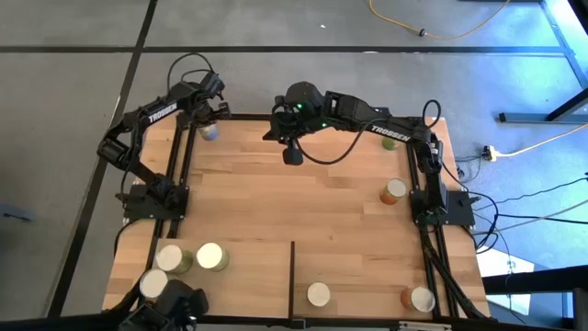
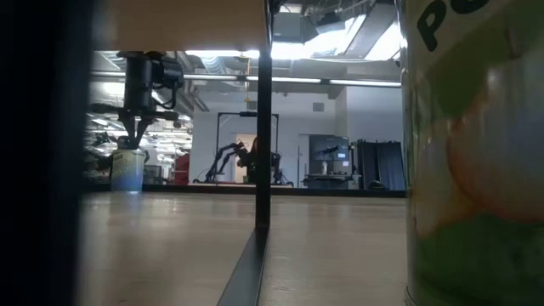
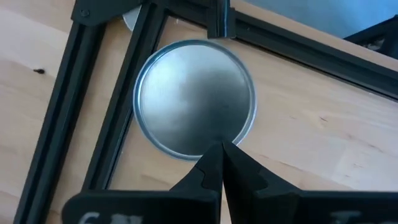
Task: Pick and place cans onto a shelf
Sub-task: Put the canned peas on the shelf
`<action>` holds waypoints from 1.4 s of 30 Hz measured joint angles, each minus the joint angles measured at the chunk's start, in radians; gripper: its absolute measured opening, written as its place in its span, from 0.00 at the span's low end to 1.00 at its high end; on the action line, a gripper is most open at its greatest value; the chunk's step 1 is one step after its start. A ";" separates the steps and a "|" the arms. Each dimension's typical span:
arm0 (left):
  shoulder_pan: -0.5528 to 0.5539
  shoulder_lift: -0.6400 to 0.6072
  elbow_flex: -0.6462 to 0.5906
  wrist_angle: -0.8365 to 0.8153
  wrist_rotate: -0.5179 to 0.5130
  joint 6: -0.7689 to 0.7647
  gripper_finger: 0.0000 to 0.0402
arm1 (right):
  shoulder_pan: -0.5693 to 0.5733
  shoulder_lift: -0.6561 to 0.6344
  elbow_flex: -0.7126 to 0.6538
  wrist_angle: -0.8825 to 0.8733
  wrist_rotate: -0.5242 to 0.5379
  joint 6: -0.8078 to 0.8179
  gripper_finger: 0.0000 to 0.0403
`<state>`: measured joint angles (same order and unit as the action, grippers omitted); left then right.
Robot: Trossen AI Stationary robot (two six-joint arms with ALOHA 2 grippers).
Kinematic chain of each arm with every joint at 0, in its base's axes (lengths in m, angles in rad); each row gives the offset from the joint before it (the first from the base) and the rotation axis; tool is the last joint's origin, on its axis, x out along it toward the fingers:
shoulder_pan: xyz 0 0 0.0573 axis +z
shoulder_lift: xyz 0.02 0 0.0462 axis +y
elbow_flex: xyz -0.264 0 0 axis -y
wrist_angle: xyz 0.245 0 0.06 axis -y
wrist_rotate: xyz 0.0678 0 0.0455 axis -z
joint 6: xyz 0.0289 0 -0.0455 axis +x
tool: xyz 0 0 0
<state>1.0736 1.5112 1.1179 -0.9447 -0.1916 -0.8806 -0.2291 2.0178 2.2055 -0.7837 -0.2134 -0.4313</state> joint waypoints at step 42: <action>0.045 0.003 -0.001 -0.050 0.378 0.086 0.00 | 0.000 -0.001 0.000 -0.007 0.000 -0.019 0.02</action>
<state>1.1191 1.5146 1.1168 -0.9943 0.1867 -0.7950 -0.2291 2.0171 2.2059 -0.7903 -0.2134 -0.4500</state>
